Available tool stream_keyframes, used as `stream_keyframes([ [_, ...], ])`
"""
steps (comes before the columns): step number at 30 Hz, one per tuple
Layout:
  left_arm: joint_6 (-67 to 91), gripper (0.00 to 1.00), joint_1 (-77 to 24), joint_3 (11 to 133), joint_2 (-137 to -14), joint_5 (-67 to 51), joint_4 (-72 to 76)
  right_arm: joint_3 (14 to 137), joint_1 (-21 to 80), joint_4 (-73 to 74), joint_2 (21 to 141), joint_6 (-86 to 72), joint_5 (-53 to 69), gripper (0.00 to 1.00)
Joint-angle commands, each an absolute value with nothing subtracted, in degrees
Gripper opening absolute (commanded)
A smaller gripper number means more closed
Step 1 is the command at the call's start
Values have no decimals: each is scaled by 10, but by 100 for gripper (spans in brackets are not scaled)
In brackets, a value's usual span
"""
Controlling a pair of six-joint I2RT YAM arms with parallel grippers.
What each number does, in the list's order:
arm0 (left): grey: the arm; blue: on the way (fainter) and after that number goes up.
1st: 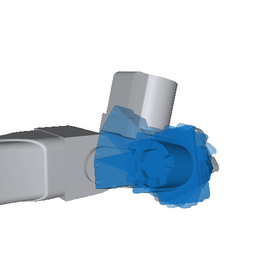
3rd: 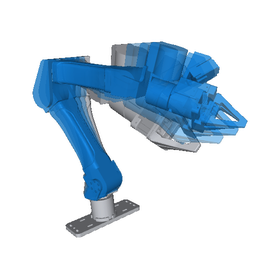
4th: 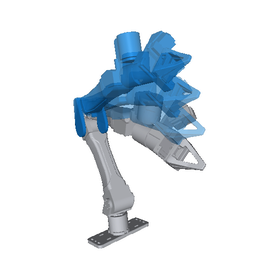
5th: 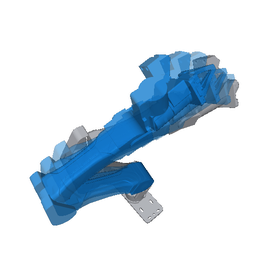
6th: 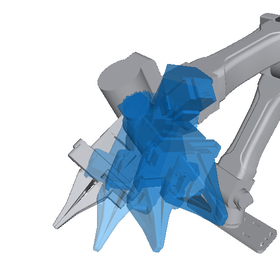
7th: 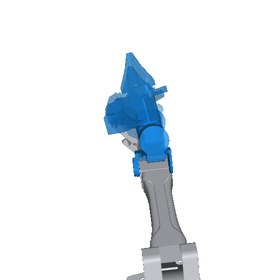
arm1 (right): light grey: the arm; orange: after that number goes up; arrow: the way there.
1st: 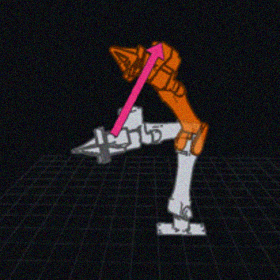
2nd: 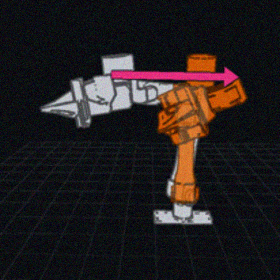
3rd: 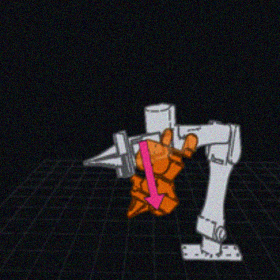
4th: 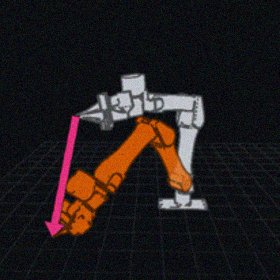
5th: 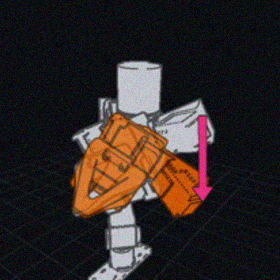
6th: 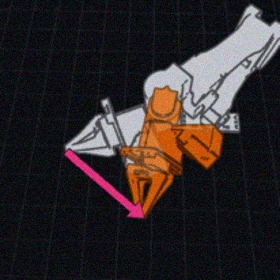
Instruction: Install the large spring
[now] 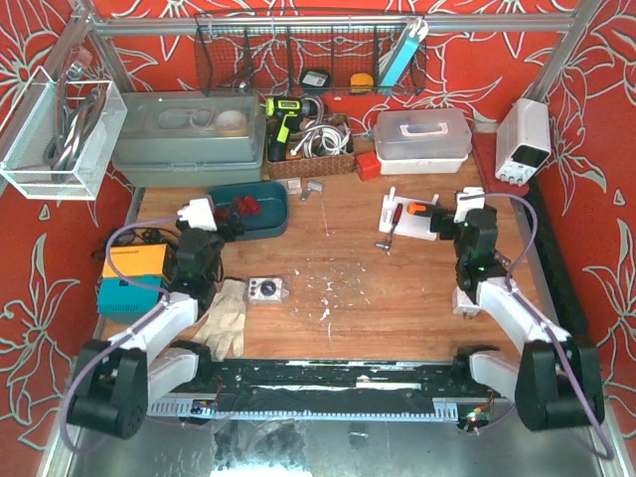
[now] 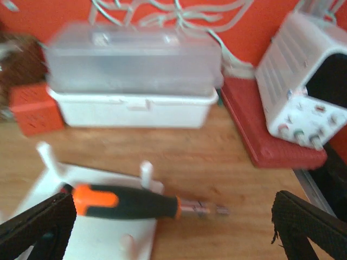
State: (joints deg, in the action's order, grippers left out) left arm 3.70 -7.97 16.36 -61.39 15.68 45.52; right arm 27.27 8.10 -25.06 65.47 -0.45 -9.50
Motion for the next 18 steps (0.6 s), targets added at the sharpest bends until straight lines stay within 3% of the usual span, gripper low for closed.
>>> stream_keyframes([
  [1, 117, 100, -82, 251, -541, 157, 209, 307, 82, -122, 590, -54, 9, 99],
  [3, 153, 100, -82, 282, -513, 134, 143, 330, 83, -83, 567, -75, 38, 99],
  [9, 279, 100, -82, 351, -445, 79, -9, 453, 82, 138, 538, -194, -24, 99],
  [11, 294, 100, -82, 341, -421, 35, -5, 465, 82, 196, 532, -207, -41, 99],
  [18, 360, 100, -83, 267, -376, -170, 108, 420, 82, 176, 493, -269, -38, 99],
])
